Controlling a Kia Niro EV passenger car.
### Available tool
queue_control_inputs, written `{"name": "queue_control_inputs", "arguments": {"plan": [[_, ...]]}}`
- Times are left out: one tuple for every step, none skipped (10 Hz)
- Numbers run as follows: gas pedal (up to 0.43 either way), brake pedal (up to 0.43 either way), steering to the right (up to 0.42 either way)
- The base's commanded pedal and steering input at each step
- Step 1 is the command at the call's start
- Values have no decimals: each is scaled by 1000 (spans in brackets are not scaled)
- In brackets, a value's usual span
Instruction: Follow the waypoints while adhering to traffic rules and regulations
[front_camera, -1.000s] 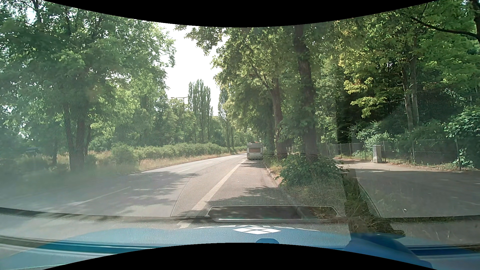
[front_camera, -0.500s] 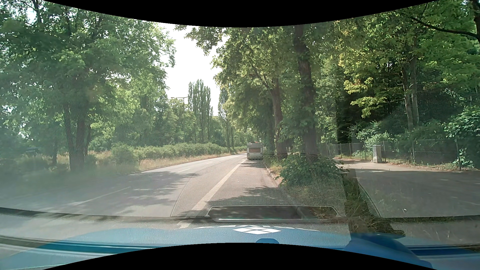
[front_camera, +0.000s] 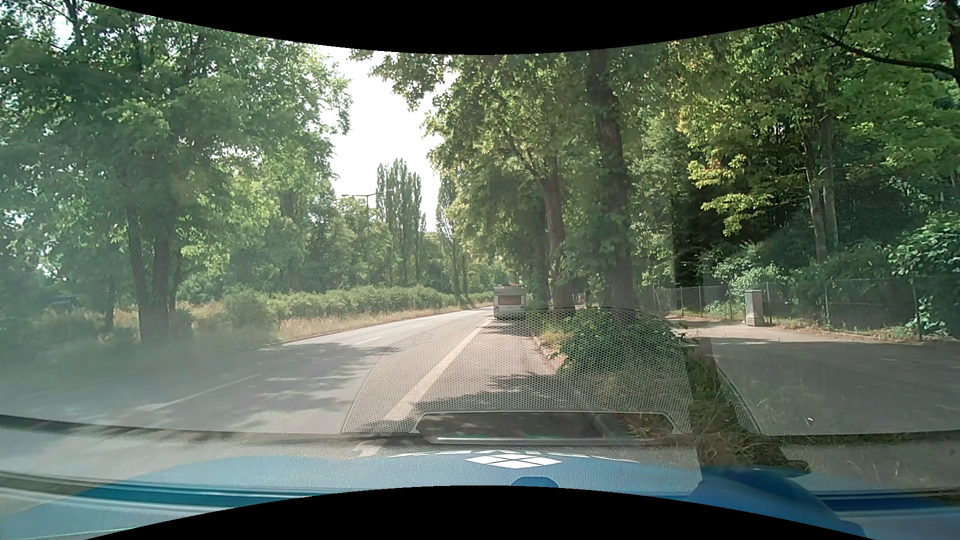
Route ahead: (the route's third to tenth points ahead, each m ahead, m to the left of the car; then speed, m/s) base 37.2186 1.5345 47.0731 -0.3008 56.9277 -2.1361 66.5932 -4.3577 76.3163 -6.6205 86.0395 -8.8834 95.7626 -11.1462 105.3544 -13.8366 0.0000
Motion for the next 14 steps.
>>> {"name": "queue_control_inputs", "arguments": {"plan": [[0, 396, 16], [0, 396, 17], [0, 402, 17], [0, 396, 17], [0, 402, 16], [0, 396, 17], [0, 396, 16], [0, 396, 17], [0, 402, 16], [0, 396, 17], [0, 396, 17], [0, 396, 17], [0, 396, 17], [0, 396, 17]]}}
